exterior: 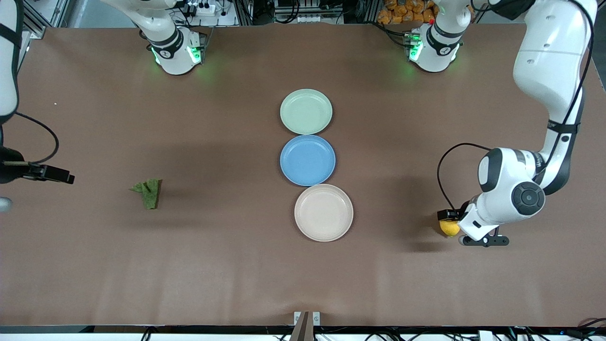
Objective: Place lemon and lettuce in plates
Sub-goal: 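Reach the left gripper to the lemon while the right gripper reaches the lettuce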
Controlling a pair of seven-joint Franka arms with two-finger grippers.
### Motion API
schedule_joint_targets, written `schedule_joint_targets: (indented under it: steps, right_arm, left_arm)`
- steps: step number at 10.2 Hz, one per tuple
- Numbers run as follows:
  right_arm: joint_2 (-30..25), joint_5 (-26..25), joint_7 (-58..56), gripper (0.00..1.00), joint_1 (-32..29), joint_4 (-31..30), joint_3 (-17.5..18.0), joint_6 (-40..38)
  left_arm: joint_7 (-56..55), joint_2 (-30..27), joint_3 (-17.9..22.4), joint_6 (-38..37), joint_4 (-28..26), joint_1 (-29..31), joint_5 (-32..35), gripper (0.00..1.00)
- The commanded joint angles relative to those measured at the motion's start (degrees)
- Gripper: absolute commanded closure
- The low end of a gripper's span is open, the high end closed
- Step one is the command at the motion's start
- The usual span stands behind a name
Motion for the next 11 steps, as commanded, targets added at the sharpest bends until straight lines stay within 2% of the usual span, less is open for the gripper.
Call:
schedule_joint_targets:
  steps: [1, 3, 5, 7, 8, 11]
  right_arm:
    - [4.5, -1.6, -0.2, 0.00, 0.2, 0.6, 0.2, 2.1]
    - [6.4, -2.4, -0.1, 0.00, 0.3, 0.5, 0.2, 4.1]
    - [7.3, -2.4, -0.5, 0.00, -0.3, 0.4, 0.2, 6.7]
    - [7.4, -3.0, -3.2, 0.00, -0.3, 0.0, 0.2, 6.8]
    - [7.4, -3.1, -2.9, 0.00, 0.3, -2.2, 0.2, 9.1]
    - [6.4, -3.0, -1.8, 0.00, 0.8, -8.4, 0.2, 14.6]
  left_arm:
    - [-0.1, 1.2, -0.4, 1.2, 0.4, 0.2, 2.0, 0.00]
    - [-0.1, 2.4, -0.4, 1.8, 0.8, 0.1, 2.0, 0.01]
    - [-0.1, 2.6, -0.4, 1.8, 1.1, -0.2, 2.0, 0.35]
    - [-0.3, 3.0, -0.4, 1.9, 1.2, -0.5, 2.1, 0.87]
    - [-0.9, 2.6, -0.4, 1.9, 1.3, -0.7, 2.0, 1.00]
    - [-1.1, -2.0, -1.0, 1.5, 2.0, -2.8, 2.0, 1.00]
